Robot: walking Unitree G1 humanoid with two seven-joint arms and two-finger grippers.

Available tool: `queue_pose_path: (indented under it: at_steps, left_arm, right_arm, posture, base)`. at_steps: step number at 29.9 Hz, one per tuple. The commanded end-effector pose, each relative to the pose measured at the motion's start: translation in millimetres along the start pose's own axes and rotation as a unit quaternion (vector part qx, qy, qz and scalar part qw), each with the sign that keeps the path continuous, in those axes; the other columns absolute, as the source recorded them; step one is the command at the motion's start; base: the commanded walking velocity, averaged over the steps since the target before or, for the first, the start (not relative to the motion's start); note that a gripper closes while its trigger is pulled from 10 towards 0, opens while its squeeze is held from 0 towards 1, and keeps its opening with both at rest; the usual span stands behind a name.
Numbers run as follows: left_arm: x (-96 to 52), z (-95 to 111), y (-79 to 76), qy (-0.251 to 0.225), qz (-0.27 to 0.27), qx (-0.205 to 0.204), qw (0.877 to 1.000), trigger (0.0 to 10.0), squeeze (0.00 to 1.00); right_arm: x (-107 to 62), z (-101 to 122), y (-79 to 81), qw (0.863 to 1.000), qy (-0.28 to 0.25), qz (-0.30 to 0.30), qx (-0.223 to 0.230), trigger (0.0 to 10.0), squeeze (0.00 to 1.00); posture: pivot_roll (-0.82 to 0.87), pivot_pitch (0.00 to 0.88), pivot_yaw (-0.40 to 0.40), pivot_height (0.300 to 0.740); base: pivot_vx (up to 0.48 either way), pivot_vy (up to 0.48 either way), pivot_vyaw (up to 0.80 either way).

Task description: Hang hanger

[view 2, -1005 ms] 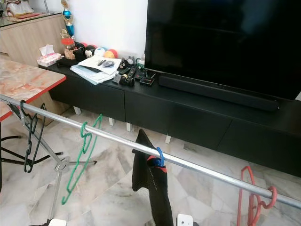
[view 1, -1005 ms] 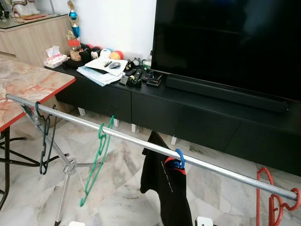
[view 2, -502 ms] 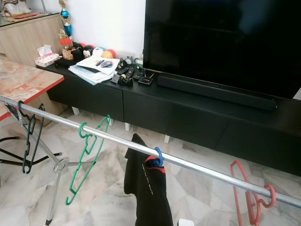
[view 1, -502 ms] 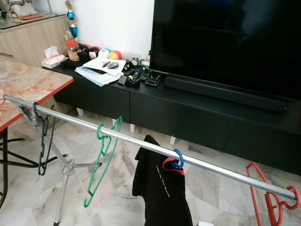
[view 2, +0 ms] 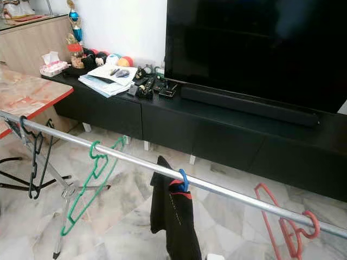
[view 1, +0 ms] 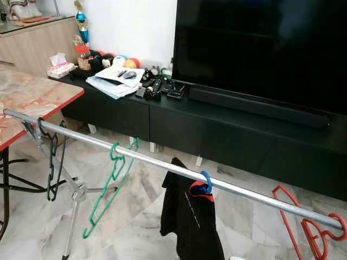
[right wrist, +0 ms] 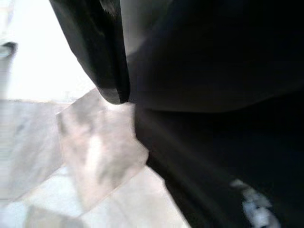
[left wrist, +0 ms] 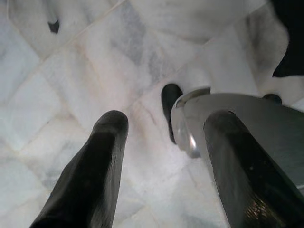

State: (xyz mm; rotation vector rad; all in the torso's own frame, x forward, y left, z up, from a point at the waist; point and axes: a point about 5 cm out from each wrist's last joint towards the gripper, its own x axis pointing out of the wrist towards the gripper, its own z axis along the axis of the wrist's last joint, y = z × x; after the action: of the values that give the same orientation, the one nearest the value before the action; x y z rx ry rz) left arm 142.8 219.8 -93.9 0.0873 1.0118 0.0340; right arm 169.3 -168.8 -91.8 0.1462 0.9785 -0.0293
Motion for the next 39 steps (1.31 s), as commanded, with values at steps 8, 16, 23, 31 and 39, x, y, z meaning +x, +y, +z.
queue_pose_path:
  at_steps: [8,16,23,31,39]
  left_arm:
    - [1.1,-1,-1.5,0.017,0.004,-0.004,1.000,10.0,0.00]
    - [-0.6,-7,1.0,0.026,0.006,-0.005,1.000,10.0,0.00]
    - [-0.5,-6,1.8,0.025,0.006,-0.003,1.000,10.0,0.00]
    - [-0.8,-5,6.6,0.023,0.008,-0.012,1.000,10.0,0.00]
    - [1.0,2,6.4,0.015,0.018,-0.025,0.999,10.0,0.00]
  right_arm:
    - [1.0,6,-1.4,1.000,-0.006,0.000,0.010,10.0,0.00]
    - [0.8,7,-3.4,1.000,-0.003,-0.002,0.008,10.0,0.00]
    - [0.3,3,-4.6,1.000,0.004,-0.005,0.006,10.0,0.00]
    - [0.1,2,-5.4,1.000,0.005,-0.008,0.014,10.0,0.00]
    - [1.8,9,-2.6,1.000,0.007,0.001,-0.002,10.0,0.00]
  posture:
    - [0.10,0.000,-0.026,0.740]
    - [0.10,0.000,-0.024,0.740]
    - [0.10,0.000,-0.022,0.740]
    - [0.11,0.000,-0.029,0.740]
    - [0.13,0.000,-0.056,0.740]
  base:
    - [-0.276,0.000,0.00]
    - [-0.275,0.000,0.00]
    - [-0.157,0.000,0.00]
    - [0.000,0.000,0.00]
    - [0.000,0.000,-0.45]
